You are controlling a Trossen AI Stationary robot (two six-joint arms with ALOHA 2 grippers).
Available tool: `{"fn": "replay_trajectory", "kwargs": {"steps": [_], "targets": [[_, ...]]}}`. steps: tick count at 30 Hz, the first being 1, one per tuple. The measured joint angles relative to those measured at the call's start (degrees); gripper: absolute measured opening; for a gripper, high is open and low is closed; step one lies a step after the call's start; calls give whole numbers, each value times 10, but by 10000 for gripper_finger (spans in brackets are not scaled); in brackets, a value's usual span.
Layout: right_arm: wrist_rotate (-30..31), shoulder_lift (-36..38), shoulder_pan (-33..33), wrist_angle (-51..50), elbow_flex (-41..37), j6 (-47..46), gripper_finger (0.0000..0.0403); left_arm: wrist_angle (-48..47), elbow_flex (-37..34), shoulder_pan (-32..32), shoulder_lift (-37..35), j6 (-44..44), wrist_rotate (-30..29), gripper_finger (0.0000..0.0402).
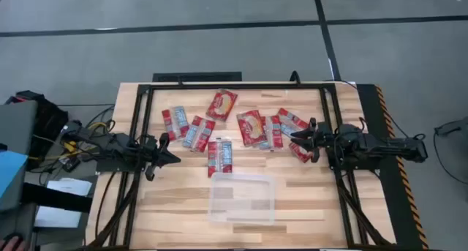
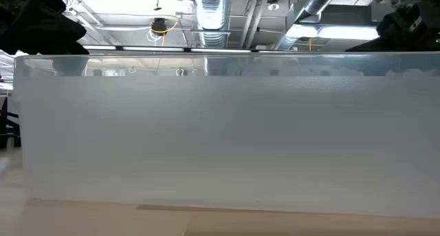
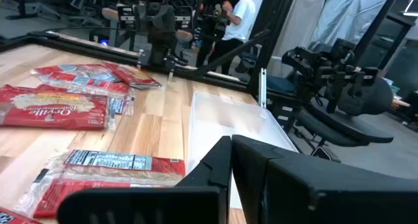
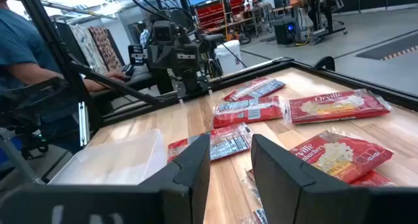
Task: Sort popcorn bags into baskets
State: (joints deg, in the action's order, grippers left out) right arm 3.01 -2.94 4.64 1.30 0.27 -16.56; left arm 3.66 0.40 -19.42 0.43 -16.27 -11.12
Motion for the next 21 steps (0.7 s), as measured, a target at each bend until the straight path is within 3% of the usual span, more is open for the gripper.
{"fn": "replay_trajectory", "kwargs": {"steps": [21], "targets": [[0,0,0,0,0,0,136,0,0,0,0,0,0,0]]}}
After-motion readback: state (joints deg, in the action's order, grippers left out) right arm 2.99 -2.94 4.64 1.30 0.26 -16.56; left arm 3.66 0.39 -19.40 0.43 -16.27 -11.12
